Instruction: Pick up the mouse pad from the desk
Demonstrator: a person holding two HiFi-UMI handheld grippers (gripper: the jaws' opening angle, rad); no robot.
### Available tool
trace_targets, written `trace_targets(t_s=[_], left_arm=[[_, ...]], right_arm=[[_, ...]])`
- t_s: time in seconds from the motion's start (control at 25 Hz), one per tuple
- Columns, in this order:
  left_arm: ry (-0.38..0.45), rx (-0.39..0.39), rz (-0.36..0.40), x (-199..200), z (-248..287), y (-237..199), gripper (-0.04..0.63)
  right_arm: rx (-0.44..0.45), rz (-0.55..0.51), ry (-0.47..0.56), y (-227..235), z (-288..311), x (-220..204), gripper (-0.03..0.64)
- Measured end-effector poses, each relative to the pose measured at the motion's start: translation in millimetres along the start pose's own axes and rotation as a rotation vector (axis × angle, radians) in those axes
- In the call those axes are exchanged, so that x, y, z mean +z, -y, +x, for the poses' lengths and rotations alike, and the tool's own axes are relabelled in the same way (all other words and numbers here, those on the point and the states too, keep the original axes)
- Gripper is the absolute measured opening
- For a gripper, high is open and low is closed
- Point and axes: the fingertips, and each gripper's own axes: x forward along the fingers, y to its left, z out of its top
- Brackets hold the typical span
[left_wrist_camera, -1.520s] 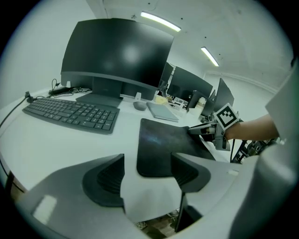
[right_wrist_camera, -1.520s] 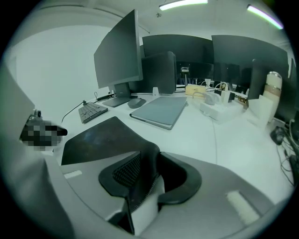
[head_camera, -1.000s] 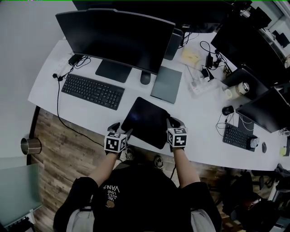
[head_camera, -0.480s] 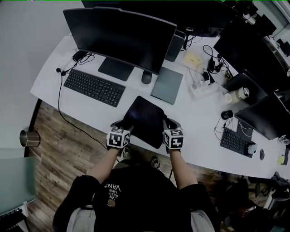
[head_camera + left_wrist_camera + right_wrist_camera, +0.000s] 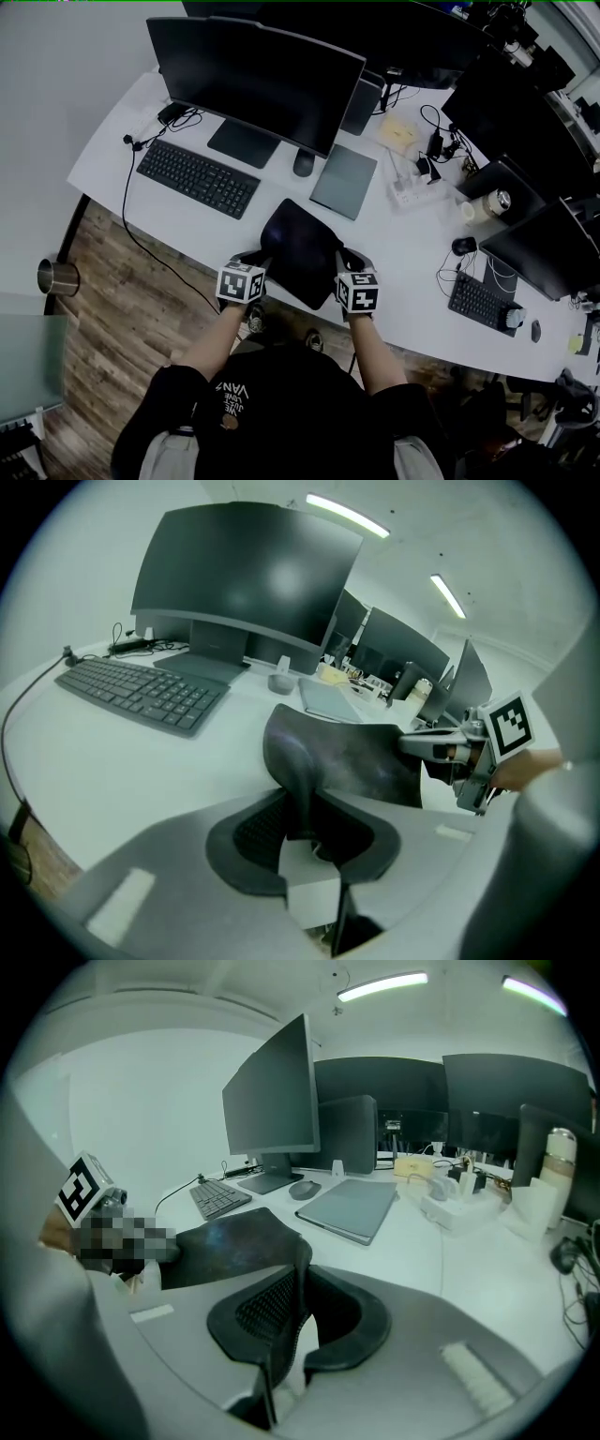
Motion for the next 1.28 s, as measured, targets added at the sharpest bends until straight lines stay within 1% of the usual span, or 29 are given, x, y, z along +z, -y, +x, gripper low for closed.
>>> trace_targets(t_s=[0.2, 0.4, 0.52, 0.88, 1.12, 1.28], left_arm=[[0.045, 0.016, 0.011, 3, -13, 9, 0.071], [0.117, 0.026, -0.018, 3, -34, 16, 0.067], [0.174, 0.038, -0.032, 6, -49, 21, 0.064], [0.342, 0.089, -0.037, 13, -96, 41, 0.058], [0.433, 0.131, -0.069, 13, -127, 57, 0.057], [0.477, 0.158, -0.081, 11, -143, 69, 0.057]], right_arm=[[0.026, -0.01, 0.01, -4, -10, -1, 0.046], [0.055, -0.018, 0.041, -8, -22, 4, 0.046], [0.079, -0.026, 0.072, -11, -31, 13, 0.046], [0.159, -0.066, 0.175, -23, -63, 43, 0.044], [0.229, -0.092, 0.243, -31, -88, 60, 0.044], [0.268, -0.108, 0.277, -34, -104, 68, 0.044]])
